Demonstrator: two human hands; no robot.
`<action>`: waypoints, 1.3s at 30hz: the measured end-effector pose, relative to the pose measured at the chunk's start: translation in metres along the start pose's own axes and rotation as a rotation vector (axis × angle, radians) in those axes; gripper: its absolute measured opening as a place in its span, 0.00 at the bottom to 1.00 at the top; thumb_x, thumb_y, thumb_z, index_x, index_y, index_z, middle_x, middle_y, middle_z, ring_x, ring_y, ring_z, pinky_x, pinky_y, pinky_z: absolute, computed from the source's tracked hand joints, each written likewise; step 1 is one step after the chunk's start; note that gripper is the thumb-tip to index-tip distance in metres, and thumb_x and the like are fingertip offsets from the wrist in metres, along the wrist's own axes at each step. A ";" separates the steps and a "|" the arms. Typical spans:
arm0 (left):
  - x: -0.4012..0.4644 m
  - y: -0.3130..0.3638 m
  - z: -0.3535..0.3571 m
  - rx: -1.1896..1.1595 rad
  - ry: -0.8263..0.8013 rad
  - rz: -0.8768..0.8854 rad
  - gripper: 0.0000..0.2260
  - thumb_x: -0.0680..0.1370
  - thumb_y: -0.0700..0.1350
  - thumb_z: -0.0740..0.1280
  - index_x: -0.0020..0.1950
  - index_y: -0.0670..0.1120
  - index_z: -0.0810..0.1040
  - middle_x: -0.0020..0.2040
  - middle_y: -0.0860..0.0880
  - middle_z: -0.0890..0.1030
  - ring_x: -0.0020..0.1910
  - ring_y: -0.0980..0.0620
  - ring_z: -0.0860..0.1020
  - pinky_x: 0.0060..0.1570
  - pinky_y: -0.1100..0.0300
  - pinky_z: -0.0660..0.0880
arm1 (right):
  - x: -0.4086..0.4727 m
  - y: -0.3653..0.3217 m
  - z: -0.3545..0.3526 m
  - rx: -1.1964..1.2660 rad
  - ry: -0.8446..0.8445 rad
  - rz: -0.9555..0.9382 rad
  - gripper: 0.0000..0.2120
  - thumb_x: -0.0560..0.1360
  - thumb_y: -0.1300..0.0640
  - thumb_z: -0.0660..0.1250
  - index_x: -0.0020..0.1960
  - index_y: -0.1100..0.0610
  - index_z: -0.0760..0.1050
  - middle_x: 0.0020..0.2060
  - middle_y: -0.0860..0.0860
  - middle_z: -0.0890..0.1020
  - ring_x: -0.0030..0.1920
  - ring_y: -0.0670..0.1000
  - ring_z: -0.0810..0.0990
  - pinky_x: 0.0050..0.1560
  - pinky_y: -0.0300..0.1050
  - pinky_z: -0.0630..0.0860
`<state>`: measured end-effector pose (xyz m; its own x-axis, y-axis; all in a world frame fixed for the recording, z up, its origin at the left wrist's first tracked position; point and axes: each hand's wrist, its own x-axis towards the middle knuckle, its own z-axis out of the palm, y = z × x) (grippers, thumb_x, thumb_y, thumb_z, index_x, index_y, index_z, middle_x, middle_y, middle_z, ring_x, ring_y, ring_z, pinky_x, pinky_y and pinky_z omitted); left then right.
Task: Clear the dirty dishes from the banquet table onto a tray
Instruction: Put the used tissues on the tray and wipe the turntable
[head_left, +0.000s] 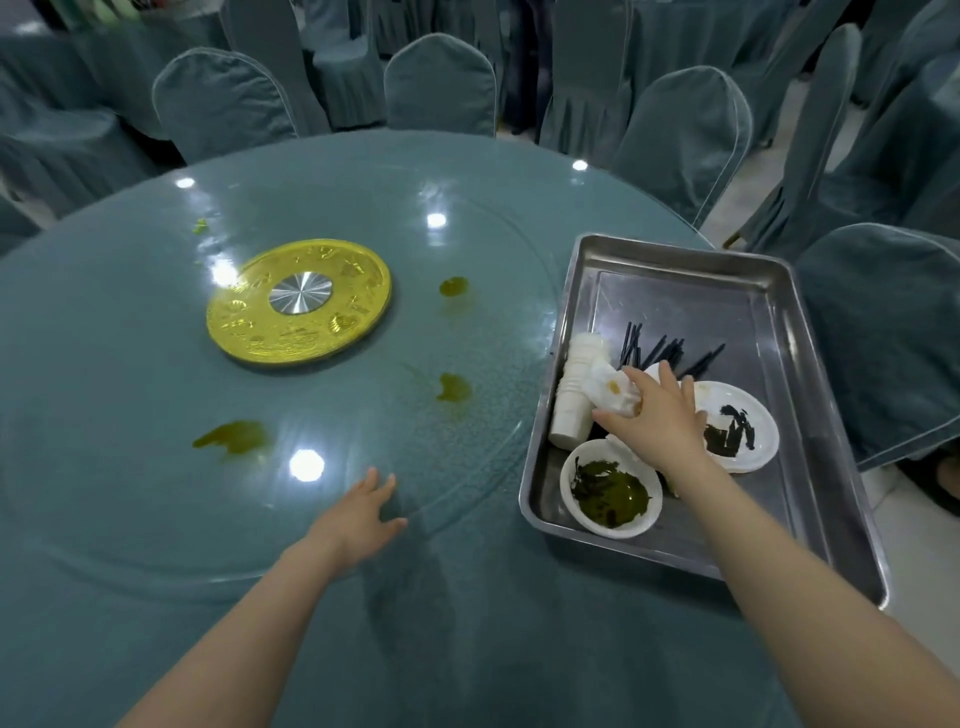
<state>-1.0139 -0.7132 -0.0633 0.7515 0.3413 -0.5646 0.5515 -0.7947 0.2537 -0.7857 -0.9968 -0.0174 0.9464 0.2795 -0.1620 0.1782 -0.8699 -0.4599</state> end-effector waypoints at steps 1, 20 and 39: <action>-0.001 0.001 -0.002 -0.020 0.003 0.014 0.31 0.80 0.55 0.59 0.78 0.50 0.49 0.79 0.48 0.44 0.77 0.50 0.49 0.72 0.58 0.51 | -0.005 -0.008 0.000 -0.009 0.012 -0.011 0.36 0.68 0.36 0.66 0.73 0.41 0.58 0.77 0.51 0.50 0.76 0.59 0.42 0.71 0.69 0.48; -0.081 -0.159 -0.058 -0.360 0.564 0.047 0.26 0.80 0.45 0.61 0.77 0.49 0.57 0.77 0.53 0.57 0.76 0.56 0.54 0.71 0.60 0.55 | -0.073 -0.253 0.120 -0.008 -0.132 -0.514 0.32 0.75 0.51 0.67 0.75 0.56 0.59 0.76 0.53 0.57 0.77 0.54 0.51 0.75 0.51 0.51; -0.104 -0.385 -0.050 -0.598 0.666 -0.264 0.25 0.79 0.41 0.62 0.76 0.47 0.60 0.76 0.50 0.61 0.76 0.53 0.57 0.70 0.64 0.52 | -0.137 -0.465 0.339 -0.351 -0.521 -0.829 0.33 0.78 0.46 0.60 0.77 0.53 0.50 0.78 0.51 0.48 0.77 0.55 0.47 0.74 0.54 0.53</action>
<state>-1.2863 -0.4172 -0.0634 0.5259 0.8387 -0.1413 0.6898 -0.3233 0.6478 -1.0896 -0.4932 -0.0770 0.2724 0.9120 -0.3067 0.8668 -0.3710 -0.3331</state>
